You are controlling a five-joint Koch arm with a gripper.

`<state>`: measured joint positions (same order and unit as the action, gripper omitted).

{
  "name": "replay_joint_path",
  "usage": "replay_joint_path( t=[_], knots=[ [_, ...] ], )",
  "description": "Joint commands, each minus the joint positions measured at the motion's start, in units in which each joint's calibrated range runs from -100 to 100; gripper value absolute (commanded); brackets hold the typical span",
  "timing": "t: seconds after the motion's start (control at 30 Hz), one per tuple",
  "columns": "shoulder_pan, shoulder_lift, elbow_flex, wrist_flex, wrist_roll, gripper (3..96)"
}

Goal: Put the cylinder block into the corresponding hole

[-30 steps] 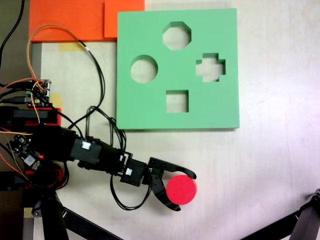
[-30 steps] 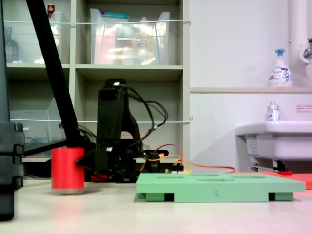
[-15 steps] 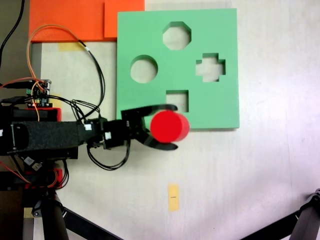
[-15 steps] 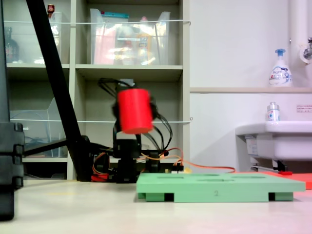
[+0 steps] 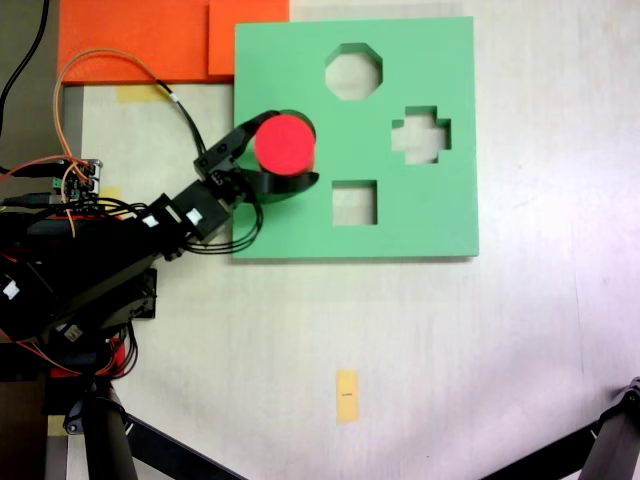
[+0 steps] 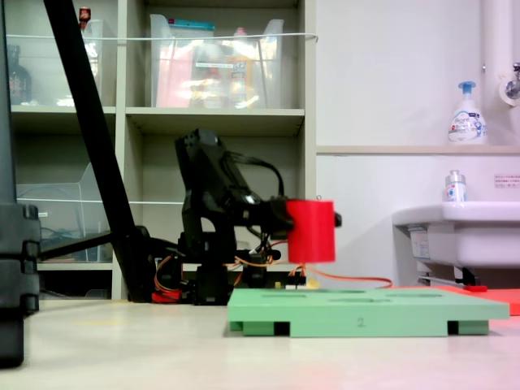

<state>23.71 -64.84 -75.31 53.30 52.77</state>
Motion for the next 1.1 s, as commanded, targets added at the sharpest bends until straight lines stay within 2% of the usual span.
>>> replay_joint_path(
  t=[0.03,0.43,0.73,0.93,1.03,1.1],
  knots=[
    [1.71,7.02,3.22,7.41,-0.63,38.8],
    [3.66,29.93,10.0,15.4,-0.68,40.7],
    [4.49,36.49,12.39,15.69,-0.68,44.1],
    [4.64,39.0,11.0,15.59,-0.63,56.0],
    [4.64,38.31,8.41,15.59,-0.68,58.3],
    [4.59,36.63,6.71,15.3,-0.68,65.7]
  ],
)
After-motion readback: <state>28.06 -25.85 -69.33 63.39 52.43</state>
